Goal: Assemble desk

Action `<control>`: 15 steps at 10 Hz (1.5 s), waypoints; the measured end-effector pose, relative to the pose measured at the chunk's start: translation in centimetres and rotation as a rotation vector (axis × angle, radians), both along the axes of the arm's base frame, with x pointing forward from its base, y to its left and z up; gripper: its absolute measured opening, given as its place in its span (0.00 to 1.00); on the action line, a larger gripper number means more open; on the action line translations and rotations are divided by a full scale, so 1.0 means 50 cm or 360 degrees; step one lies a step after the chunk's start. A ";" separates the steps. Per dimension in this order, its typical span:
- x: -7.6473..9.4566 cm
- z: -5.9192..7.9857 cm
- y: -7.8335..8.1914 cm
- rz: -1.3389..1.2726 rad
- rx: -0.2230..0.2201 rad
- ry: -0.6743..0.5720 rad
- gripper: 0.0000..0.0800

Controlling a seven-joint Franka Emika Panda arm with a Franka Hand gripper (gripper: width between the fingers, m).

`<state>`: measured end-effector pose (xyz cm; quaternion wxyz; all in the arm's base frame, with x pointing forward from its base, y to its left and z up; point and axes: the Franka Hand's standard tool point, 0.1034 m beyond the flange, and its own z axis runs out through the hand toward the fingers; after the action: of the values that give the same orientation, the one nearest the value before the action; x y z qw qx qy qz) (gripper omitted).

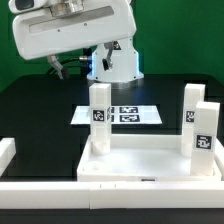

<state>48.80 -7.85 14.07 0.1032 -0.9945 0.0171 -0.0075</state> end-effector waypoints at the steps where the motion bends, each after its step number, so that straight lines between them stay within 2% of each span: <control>1: -0.001 -0.001 0.001 -0.0023 0.0001 0.0006 0.81; 2: -0.017 -0.008 0.003 -0.0026 0.0014 0.0050 0.81; 3: -0.054 -0.025 0.003 -0.0029 0.0036 0.0155 0.81; 4: -0.092 -0.048 -0.001 -0.0060 0.0042 0.0234 0.81; 5: -0.123 -0.081 -0.006 -0.0101 0.0013 0.0270 0.81; 6: -0.137 -0.100 -0.005 -0.0101 -0.0030 0.0247 0.81; 7: -0.134 -0.095 -0.003 -0.0098 -0.0017 0.0254 0.81; 11: -0.143 -0.104 -0.004 -0.0111 -0.0021 0.0276 0.81; 12: -0.175 -0.130 -0.002 -0.0203 -0.0033 0.0383 0.81; 14: -0.217 -0.155 0.012 -0.0250 0.0009 0.0623 0.81; 15: -0.226 -0.168 0.016 -0.0250 -0.0027 0.0600 0.81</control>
Offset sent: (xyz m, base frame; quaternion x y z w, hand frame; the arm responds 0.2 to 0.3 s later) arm -0.0807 -0.0120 -0.0309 -0.0145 -0.1616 0.0327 0.9862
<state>37.52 -7.06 5.66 0.0889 -0.9747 0.1135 0.1706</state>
